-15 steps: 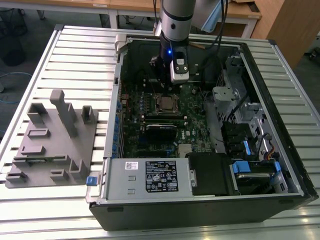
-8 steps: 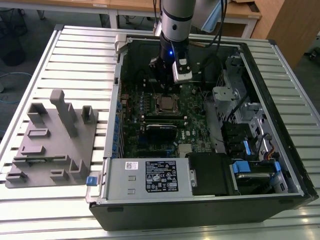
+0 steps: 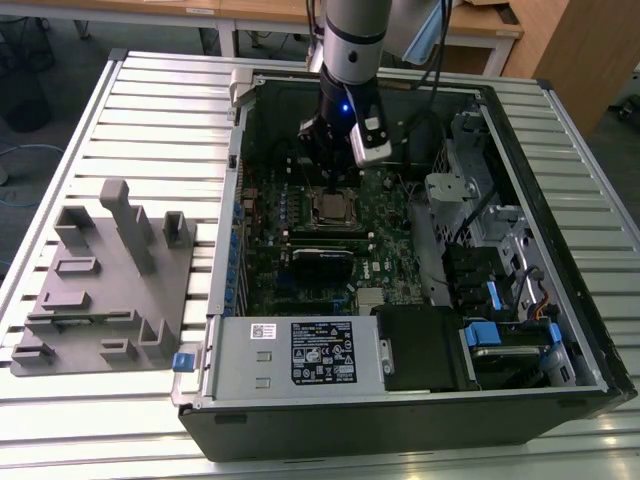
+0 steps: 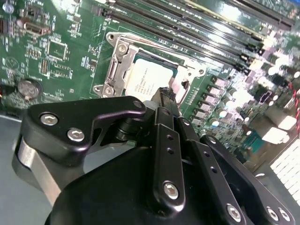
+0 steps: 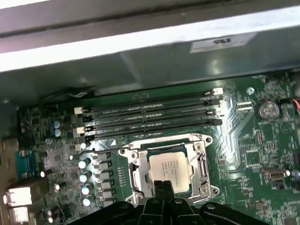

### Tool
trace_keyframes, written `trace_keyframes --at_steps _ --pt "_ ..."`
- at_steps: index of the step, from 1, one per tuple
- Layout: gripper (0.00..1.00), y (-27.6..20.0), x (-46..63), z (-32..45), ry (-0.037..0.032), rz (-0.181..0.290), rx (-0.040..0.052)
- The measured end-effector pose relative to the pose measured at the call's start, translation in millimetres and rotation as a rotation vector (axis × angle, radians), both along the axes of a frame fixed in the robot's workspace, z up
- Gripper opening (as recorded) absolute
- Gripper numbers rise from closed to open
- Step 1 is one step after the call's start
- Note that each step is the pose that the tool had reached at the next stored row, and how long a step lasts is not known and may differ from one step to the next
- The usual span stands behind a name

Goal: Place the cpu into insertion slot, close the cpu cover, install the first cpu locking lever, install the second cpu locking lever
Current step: 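Close the cpu cover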

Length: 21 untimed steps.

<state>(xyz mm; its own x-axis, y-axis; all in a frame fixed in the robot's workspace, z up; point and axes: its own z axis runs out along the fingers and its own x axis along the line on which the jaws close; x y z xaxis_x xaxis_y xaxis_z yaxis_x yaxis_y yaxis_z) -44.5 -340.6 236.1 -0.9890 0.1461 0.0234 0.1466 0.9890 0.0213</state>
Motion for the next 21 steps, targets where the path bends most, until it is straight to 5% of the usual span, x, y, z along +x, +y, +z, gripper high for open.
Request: trace_keyframes --at_steps 4,8,14,18,21 --pt "0.1 0.0 0.0 -0.7 -0.0027 0.057 0.0008" --pt "0.1 0.0 -0.1 -0.8 -0.0033 0.064 0.0013" --pt "0.1 0.0 -0.1 -1.3 -0.0126 0.12 0.0058" --pt "0.1 -0.2 -0.1 -2.6 -0.0256 0.154 0.0051" --pt "0.1 -0.2 -0.2 -2.6 -0.0257 0.156 0.005"
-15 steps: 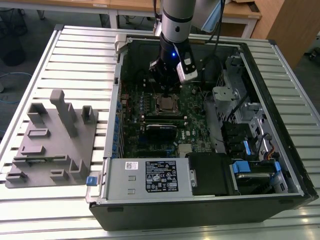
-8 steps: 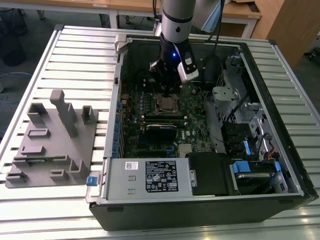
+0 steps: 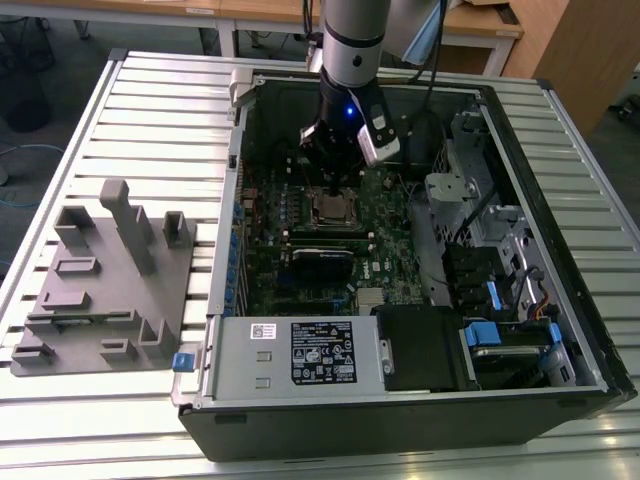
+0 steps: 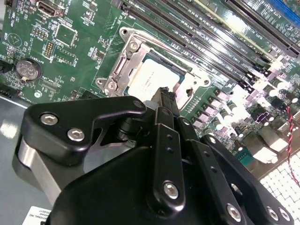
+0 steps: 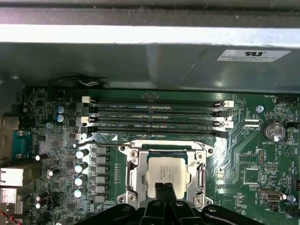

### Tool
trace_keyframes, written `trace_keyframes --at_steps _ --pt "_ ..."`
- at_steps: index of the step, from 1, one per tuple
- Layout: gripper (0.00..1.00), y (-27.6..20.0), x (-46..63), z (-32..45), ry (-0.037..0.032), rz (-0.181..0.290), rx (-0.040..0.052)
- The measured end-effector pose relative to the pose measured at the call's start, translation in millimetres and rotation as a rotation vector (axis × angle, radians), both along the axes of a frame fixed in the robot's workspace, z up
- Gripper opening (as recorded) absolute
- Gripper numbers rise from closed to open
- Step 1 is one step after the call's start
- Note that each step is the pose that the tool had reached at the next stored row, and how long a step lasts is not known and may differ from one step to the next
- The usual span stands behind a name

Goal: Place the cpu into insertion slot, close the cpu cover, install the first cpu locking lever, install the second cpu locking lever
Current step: 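Close the cpu cover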

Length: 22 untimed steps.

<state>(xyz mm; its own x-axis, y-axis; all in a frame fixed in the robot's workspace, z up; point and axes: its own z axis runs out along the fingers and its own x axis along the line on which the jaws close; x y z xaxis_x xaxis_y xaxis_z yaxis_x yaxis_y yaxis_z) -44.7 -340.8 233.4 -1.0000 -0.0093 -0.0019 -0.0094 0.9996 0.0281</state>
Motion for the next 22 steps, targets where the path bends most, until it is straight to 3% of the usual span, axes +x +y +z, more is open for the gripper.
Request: trace_keyframes --at_steps 11,22 --pt "0.1 0.0 -1.8 -1.2 -0.0002 -0.024 0.0001" --pt "0.1 -0.8 -14.5 -3.9 -0.0003 -0.024 -0.0047"
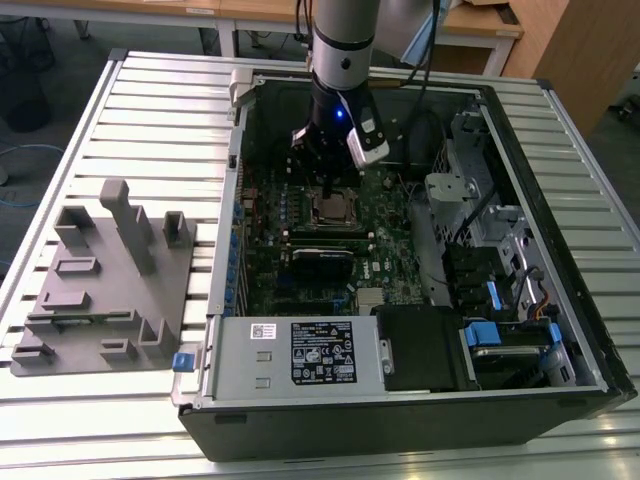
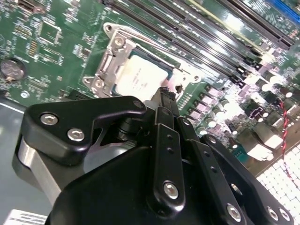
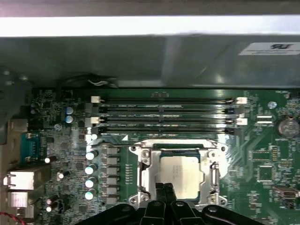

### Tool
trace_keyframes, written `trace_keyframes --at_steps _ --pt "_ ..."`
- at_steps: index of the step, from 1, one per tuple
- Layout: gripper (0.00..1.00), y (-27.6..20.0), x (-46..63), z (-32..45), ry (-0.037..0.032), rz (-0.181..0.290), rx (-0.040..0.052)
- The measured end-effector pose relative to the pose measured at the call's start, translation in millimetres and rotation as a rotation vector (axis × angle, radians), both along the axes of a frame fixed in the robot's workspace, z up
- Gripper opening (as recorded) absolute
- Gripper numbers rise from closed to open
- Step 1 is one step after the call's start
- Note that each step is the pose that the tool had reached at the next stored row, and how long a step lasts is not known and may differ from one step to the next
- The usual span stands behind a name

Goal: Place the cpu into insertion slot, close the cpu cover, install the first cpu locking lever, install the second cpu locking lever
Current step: 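Close the cpu cover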

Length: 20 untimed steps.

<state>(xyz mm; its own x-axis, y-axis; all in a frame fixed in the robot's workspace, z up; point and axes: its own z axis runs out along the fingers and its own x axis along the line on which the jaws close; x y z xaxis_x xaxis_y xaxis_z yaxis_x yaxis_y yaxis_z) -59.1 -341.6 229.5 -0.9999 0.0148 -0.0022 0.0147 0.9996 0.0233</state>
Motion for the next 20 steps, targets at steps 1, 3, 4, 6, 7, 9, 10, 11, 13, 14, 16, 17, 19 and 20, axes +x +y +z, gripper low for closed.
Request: trace_keyframes --at_steps 1,3,4,6,7,9,10,11,13,14,16,17,19,20 --pt "0.1 0.0 -2.1 -0.4 -0.0001 0.0 -0.0004" --pt "0.1 0.2 -5.0 -0.9 -0.0005 0.0 -0.0008" --pt "0.1 0.3 -5.8 -1.0 -0.0005 0.0 -0.0009" --pt "0.1 0.3 -6.0 -1.9 -0.0008 0.0 -0.0006" --pt "0.1 0.3 -6.0 -3.0 -0.0007 0.0 -0.0007" --pt "0.1 0.3 -6.1 -5.7 -0.0006 0.0 -0.001" --pt "0.1 0.3 -6.1 -6.9 -0.0006 0.0 -0.0012" --pt "0.1 0.3 -6.2 -8.0 -0.0006 0.0 -0.0014" --pt "0.1 0.3 -6.7 -10.3 -0.0006 0.0 -0.0014" --pt "0.1 0.3 -7.0 -10.9 -0.0006 0.0 -0.0014" --pt "0.1 0.4 -9.2 -11.8 -0.0006 0.0 -0.0016" --pt "0.1 0.7 -10.6 -12.3 -0.0008 0.0 -0.0014" --pt "0.1 1.4 -12.5 -13.2 -0.0012 0.0 -0.0014" --pt "0.1 1.5 -12.8 -14.1 -0.0014 0.0 -0.0013"
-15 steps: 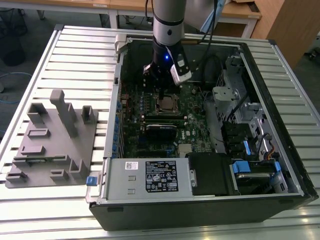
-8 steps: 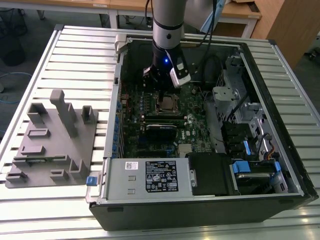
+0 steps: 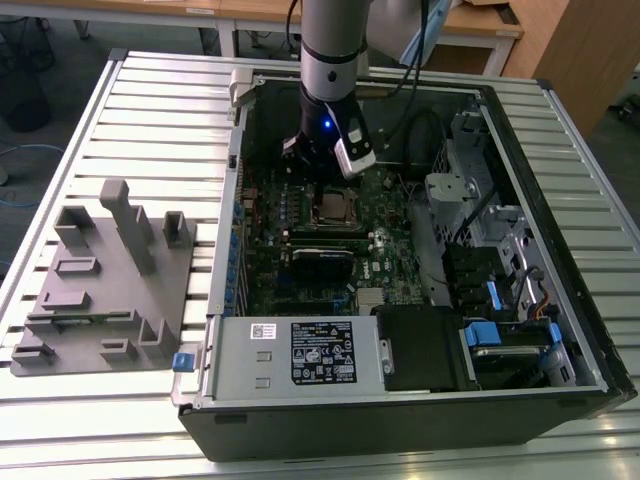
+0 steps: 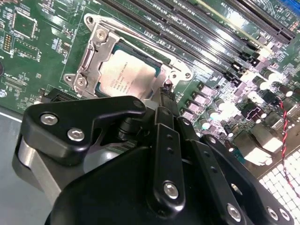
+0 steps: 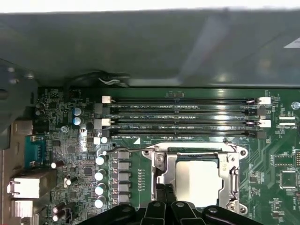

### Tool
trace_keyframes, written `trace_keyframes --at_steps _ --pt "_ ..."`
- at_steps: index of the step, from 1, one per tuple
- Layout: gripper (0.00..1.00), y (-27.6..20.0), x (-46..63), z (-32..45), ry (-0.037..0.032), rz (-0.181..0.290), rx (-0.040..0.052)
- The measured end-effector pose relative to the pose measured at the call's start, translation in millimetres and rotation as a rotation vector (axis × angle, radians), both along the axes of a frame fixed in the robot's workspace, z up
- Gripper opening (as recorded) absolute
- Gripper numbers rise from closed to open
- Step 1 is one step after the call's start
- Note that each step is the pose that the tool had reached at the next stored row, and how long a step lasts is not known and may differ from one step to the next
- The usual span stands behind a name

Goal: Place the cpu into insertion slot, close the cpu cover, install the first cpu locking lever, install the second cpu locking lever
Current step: 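Close the cpu cover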

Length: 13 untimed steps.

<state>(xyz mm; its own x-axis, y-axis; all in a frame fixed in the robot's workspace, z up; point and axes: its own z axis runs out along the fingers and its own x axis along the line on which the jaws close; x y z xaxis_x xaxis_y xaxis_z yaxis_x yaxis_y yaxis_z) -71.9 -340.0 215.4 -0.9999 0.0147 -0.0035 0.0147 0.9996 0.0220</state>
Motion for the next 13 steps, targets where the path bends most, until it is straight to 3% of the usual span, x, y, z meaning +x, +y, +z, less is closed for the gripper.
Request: trace_keyframes --at_steps 13 --pt "0.1 2.0 -0.1 -8.0 0.0002 0.0 -0.0003"
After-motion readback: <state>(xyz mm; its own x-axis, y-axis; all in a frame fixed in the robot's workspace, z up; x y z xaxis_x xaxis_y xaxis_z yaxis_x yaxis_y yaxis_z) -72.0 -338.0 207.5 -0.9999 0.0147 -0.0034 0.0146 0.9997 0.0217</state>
